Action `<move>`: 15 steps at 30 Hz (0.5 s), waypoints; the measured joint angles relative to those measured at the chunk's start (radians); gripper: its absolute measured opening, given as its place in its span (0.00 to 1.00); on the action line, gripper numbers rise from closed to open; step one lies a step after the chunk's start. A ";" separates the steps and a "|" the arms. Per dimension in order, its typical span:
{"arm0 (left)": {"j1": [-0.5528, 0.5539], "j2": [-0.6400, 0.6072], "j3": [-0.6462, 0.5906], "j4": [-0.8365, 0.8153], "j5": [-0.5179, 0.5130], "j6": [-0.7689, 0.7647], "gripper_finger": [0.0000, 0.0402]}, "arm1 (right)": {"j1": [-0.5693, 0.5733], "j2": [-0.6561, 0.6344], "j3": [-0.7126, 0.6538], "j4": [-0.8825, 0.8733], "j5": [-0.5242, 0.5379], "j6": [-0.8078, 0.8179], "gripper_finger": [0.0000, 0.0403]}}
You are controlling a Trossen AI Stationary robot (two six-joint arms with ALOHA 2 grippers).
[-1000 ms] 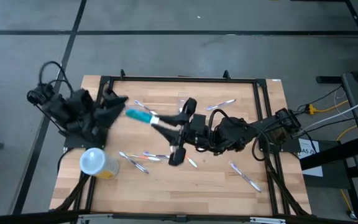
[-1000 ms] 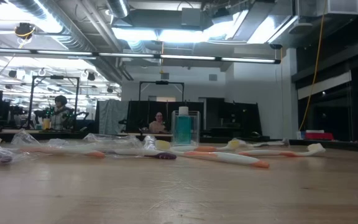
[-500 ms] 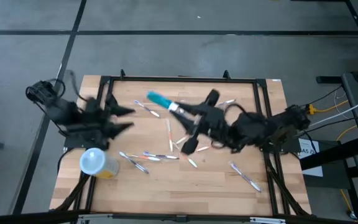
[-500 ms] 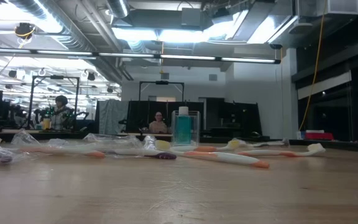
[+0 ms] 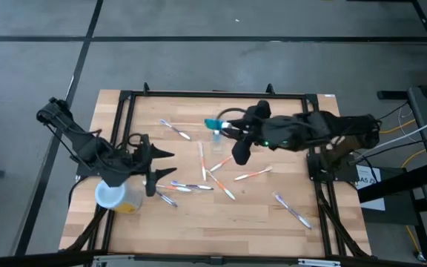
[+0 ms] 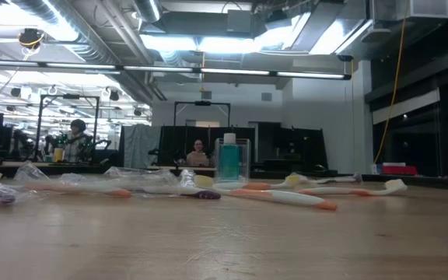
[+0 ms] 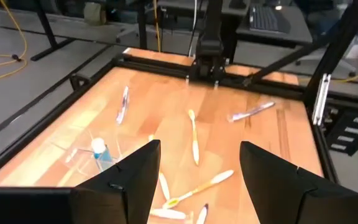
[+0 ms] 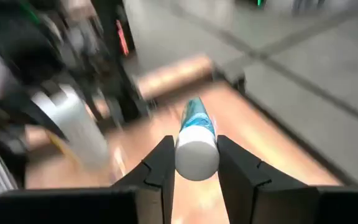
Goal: Pick & Place toothbrushing station
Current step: Put the blue mouthwash into the transparent organizer
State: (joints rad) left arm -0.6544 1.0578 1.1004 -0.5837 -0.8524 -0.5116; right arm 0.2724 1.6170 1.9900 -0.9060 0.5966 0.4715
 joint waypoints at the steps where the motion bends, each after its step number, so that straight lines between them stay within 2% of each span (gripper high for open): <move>1: 0.000 0.007 0.000 -0.003 0.000 -0.002 0.54 | -0.019 0.007 0.000 -0.054 -0.030 0.019 0.23; 6: 0.000 0.020 0.000 -0.009 0.001 -0.022 0.54 | -0.140 0.037 0.000 -0.204 -0.181 0.034 0.23; 11: 0.000 0.020 0.000 -0.027 0.000 -0.046 0.54 | -0.261 0.089 0.000 -0.295 -0.347 -0.037 0.23; 15: 0.000 0.020 0.000 -0.027 0.006 -0.053 0.54 | -0.339 0.145 0.000 -0.334 -0.439 -0.103 0.23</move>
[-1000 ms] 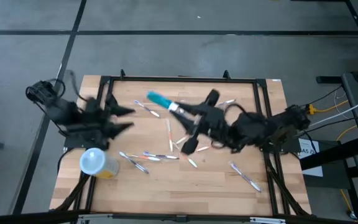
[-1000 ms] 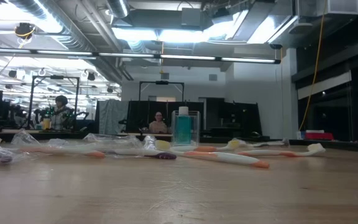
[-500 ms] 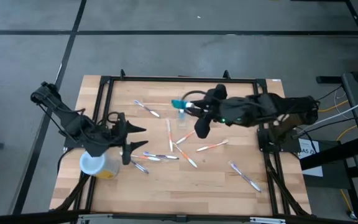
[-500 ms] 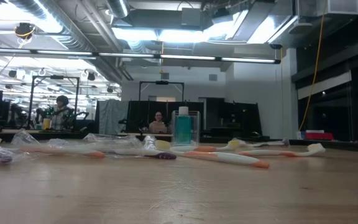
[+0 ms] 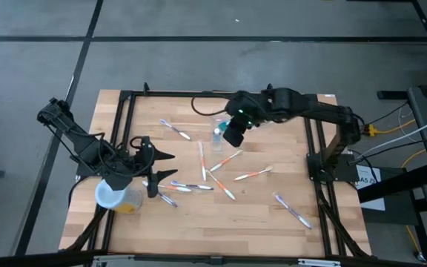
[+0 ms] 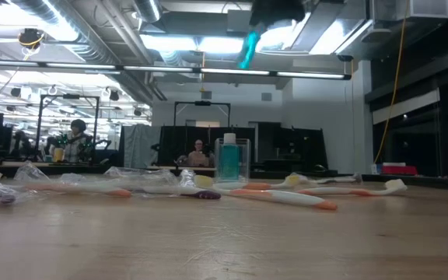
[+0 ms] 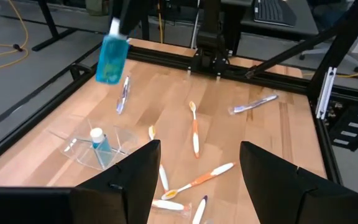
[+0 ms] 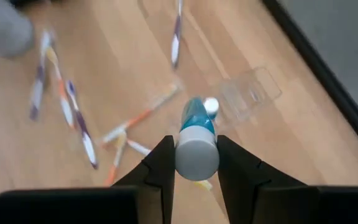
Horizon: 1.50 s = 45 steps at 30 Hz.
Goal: Pick & Place toothbrushing station
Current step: Put the blue mouthwash into the transparent organizer
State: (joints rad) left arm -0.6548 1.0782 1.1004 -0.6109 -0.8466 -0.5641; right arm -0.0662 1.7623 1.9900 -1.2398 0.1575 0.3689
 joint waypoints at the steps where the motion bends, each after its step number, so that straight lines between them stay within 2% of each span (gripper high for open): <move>1: 0.000 0.000 0.000 0.000 0.001 -0.002 0.54 | -0.015 0.014 0.000 -0.008 -0.021 -0.022 0.23; 5: -0.009 0.000 0.000 0.000 0.006 -0.002 0.54 | -0.066 0.060 0.000 -0.026 -0.074 -0.120 0.23; 10: -0.029 0.017 0.000 -0.003 0.011 -0.013 0.54 | -0.108 0.101 0.000 -0.084 -0.098 -0.356 0.23; 17: -0.046 0.060 0.000 -0.002 0.011 -0.074 0.54 | -0.160 0.134 0.000 -0.079 -0.183 -0.576 0.23; 24: -0.043 0.107 0.000 0.000 0.006 -0.139 0.54 | -0.180 0.205 0.000 -0.073 -0.188 -0.747 0.23; 31: -0.043 0.124 0.000 0.002 -0.041 -0.209 0.54 | -0.220 0.227 0.000 -0.028 -0.131 -0.830 0.23; 37: -0.042 0.124 0.000 0.003 -0.080 -0.218 0.54 | -0.232 0.228 0.000 0.008 -0.173 -0.833 0.23; 45: -0.016 0.124 0.000 0.009 -0.068 -0.192 0.54 | -0.235 0.248 0.000 0.006 -0.173 -0.816 0.23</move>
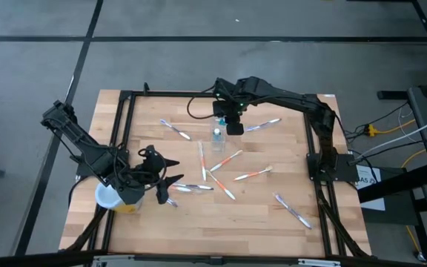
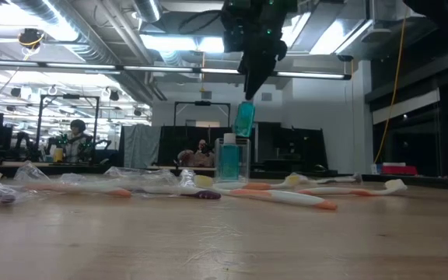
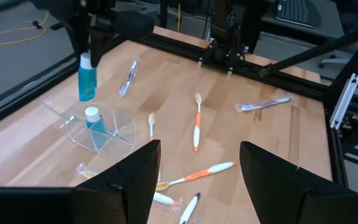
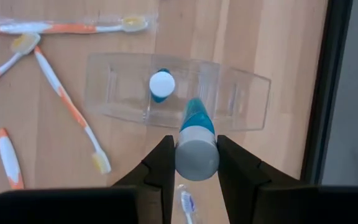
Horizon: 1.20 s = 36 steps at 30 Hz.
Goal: Pick & Place toothbrushing station
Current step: Put the blue mouthwash into the transparent organizer
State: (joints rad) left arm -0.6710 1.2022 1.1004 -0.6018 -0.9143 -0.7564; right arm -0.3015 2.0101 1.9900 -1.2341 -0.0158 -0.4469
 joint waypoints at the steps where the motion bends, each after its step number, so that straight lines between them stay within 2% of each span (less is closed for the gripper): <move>1: 0.003 0.000 0.000 0.000 0.004 0.005 0.54 | 0.000 0.004 0.000 0.003 0.000 0.001 0.23; 17: 0.043 0.000 0.000 -0.001 -0.011 0.094 0.54 | -0.003 0.049 0.012 0.025 0.002 0.024 0.23; 24: 0.074 0.000 0.000 0.000 -0.003 0.135 0.54 | -0.006 0.065 0.138 0.009 0.012 0.037 0.23; 30: 0.079 -0.001 0.000 0.005 -0.002 0.141 0.53 | 0.012 0.159 0.358 -0.137 -0.052 0.081 0.23; 32: 0.079 -0.001 0.000 0.006 -0.001 0.141 0.52 | 0.021 0.162 0.358 -0.119 -0.058 0.086 0.23; 36: 0.079 -0.005 -0.001 0.008 -0.001 0.131 0.51 | -0.001 0.191 0.350 -0.205 -0.078 0.129 0.23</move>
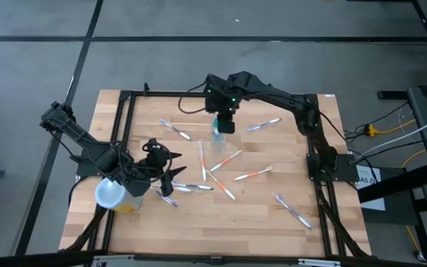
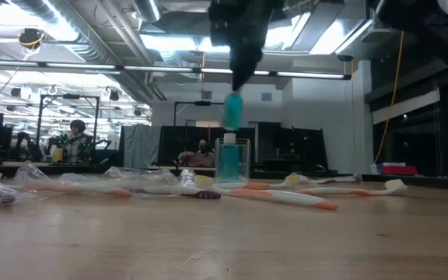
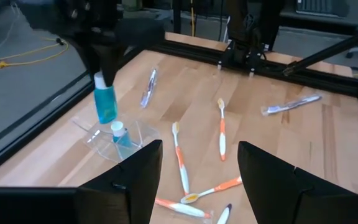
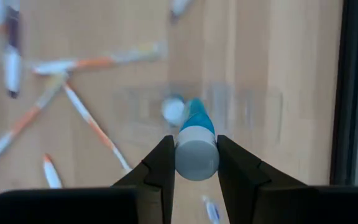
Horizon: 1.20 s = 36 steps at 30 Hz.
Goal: Pick & Place toothbrushing station
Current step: Put the blue mouthwash into the transparent organizer
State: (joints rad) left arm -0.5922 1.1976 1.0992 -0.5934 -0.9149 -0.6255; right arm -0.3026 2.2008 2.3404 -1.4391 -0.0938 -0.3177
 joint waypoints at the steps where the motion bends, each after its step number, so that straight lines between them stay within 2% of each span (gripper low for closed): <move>1: 0.000 0.000 0.000 -0.002 0.000 0.000 0.51 | -0.009 0.006 0.000 -0.024 0.007 0.004 0.23; 3: 0.000 0.000 0.000 -0.001 0.000 -0.001 0.51 | -0.020 0.016 -0.001 -0.041 0.039 0.005 0.23; 13: -0.006 0.000 0.000 -0.005 0.020 0.002 0.51 | -0.028 0.020 0.000 -0.013 0.052 0.014 0.23; 36: -0.008 0.000 0.000 -0.006 0.037 0.003 0.50 | -0.028 0.067 0.001 -0.005 0.033 0.011 0.23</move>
State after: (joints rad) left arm -0.6003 1.1980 1.0996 -0.5995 -0.8776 -0.6223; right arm -0.3302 2.2681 2.3417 -1.4437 -0.0605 -0.3067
